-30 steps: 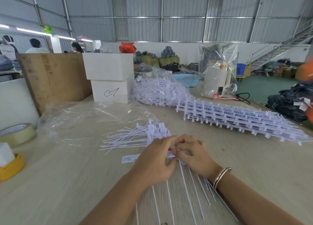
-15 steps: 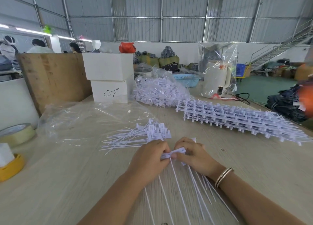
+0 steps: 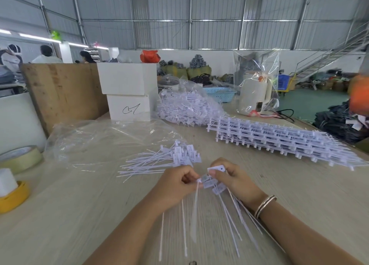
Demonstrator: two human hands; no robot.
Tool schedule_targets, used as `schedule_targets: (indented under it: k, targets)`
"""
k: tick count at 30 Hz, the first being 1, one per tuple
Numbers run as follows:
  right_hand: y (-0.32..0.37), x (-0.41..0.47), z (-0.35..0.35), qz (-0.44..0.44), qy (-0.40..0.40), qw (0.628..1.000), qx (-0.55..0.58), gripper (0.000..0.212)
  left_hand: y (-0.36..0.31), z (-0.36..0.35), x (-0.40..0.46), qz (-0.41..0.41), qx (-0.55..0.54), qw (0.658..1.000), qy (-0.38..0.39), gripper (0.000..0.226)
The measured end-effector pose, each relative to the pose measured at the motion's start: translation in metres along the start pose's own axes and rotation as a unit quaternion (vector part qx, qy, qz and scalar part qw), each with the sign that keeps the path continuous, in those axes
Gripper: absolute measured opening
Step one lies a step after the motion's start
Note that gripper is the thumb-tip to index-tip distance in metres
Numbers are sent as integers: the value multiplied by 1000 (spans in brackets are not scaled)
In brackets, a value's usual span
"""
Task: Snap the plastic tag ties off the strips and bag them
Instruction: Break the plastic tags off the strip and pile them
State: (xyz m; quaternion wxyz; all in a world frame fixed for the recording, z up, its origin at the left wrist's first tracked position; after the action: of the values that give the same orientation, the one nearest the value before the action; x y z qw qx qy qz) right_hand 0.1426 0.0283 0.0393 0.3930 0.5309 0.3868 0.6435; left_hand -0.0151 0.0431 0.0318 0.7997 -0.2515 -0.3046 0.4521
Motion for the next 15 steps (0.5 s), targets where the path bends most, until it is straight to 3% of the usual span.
schedule_targets:
  k: [2, 5, 7, 10, 15]
  targets:
    - [-8, 3, 5, -16, -32, 997, -67, 13, -1, -2, -1, -13, 42, 999, -11, 18]
    - [-19, 8, 9, -54, -42, 960, -273, 11, -1, 0, 0, -18, 80, 996, -32, 19]
    - [-25, 9, 8, -68, -29, 943, -325, 10, 1, 1, 0, -19, 99, 994, -36, 18]
    - [-25, 9, 7, -73, -23, 940, -334, 15, 0, 0, 0, -24, 117, 992, -28, 15]
    - [-10, 6, 7, -9, -58, 961, -272, 8, -13, -1, 0, -79, 177, 980, -53, 12]
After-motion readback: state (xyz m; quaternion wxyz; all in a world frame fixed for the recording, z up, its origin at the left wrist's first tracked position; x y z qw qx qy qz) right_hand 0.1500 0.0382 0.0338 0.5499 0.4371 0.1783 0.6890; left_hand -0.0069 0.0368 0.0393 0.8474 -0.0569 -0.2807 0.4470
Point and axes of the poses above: each hand's wrist, its own x-axis towards the middle knuckle, its own z-axis out of the back of the hand, y = z × x, the point moved 6 cm from there along x, towards the middle knuckle, and after that the axes turned 11 degrees about x, right-handed, at the moved point
